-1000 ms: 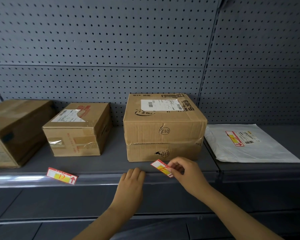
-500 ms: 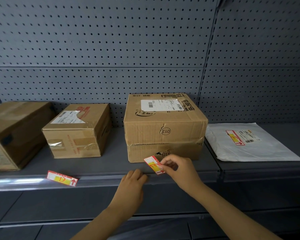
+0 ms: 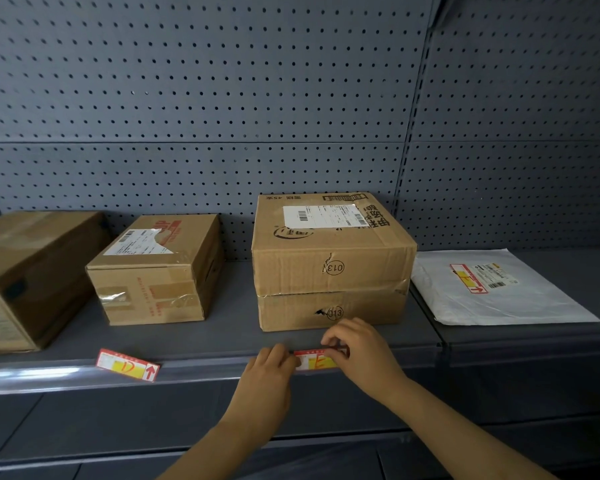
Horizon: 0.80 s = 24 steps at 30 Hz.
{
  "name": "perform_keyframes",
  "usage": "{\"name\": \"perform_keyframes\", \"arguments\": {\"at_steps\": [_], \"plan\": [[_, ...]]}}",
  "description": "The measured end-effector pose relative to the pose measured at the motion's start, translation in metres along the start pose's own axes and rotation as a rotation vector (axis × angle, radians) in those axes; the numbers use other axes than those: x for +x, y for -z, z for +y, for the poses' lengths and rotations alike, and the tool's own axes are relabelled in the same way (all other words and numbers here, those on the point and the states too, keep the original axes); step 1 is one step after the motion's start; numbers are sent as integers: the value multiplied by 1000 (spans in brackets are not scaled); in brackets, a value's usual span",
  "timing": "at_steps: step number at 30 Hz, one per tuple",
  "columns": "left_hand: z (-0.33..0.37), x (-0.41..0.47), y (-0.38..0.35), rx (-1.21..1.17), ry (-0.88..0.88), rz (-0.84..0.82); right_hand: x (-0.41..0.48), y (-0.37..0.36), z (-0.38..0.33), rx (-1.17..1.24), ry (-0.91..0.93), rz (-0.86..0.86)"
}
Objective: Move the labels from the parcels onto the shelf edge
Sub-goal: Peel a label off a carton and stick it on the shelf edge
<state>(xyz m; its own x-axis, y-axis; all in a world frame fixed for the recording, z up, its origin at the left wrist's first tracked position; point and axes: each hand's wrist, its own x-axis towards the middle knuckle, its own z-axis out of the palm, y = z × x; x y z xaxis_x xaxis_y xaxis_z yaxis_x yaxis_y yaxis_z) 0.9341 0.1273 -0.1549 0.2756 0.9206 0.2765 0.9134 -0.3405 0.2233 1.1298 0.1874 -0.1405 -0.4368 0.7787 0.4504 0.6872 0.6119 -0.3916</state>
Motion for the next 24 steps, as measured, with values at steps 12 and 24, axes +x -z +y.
{"name": "perform_keyframes", "arguments": {"at_steps": [12,24], "plan": [[1,2,2,10,-58,-2,5,8,-1,-39,47,-88],[-7,0,7,-39,-90,30,13,9,-7,-163,261,-111]]}}
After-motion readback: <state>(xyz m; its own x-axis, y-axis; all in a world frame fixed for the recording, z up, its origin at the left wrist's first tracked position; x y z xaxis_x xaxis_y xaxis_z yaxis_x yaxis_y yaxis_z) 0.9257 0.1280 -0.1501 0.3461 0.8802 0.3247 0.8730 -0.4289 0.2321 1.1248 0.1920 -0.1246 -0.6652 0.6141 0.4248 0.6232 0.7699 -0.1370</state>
